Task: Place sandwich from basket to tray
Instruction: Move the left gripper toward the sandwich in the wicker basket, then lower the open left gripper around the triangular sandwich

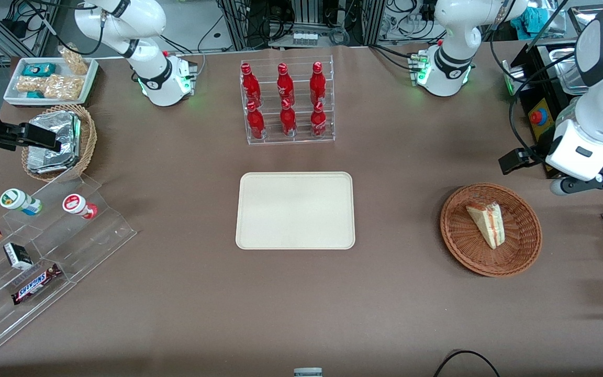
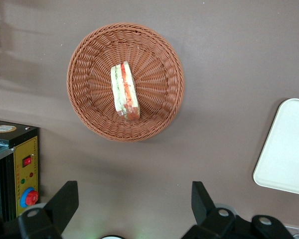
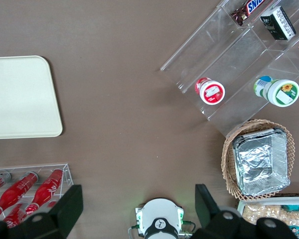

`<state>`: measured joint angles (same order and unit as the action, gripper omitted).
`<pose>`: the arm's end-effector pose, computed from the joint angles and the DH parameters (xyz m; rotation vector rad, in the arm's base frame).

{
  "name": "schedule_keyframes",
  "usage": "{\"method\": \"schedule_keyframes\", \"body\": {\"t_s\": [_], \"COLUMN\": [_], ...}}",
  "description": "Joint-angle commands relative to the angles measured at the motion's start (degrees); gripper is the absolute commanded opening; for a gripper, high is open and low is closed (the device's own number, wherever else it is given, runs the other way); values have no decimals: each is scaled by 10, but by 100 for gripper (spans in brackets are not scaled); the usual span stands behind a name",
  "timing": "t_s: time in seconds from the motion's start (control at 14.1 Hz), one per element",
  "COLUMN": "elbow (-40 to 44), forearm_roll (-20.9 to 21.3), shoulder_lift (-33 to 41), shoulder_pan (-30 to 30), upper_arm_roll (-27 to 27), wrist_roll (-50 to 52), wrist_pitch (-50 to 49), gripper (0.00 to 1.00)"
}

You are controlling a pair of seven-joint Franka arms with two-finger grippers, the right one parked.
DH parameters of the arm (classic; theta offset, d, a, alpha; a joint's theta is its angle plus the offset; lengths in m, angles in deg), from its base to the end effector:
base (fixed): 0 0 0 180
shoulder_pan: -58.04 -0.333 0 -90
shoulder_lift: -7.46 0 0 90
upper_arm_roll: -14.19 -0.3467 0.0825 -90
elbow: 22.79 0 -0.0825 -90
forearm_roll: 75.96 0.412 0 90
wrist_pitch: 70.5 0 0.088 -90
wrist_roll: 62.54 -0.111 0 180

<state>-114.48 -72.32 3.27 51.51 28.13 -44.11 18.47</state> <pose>0.5959 -0.0653 0.5932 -3.0525 -0.2898 0.1614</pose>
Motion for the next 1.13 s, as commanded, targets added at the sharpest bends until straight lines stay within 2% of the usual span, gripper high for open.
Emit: {"method": "schedule_keyframes", "body": {"t_s": [0.0, 0.28, 0.42, 0.64, 0.71, 1.06], "elbow": [12, 17, 17, -6, -28, -225], "forearm_roll": [-3, -2, 2, 7, 7, 7], "shoulder_lift": [-1, -13, -41, -72, -72, -47], "shoulder_pan": [-1, -6, -9, -47, -58, -74], "upper_arm_roll": [2, -1, -4, -14, -14, -19], "wrist_roll": [-1, 5, 6, 0, -1, -2], "wrist_pitch": [-7, -8, -13, -31, -4, 253], "gripper": [100, 100, 100, 100, 100, 100]}}
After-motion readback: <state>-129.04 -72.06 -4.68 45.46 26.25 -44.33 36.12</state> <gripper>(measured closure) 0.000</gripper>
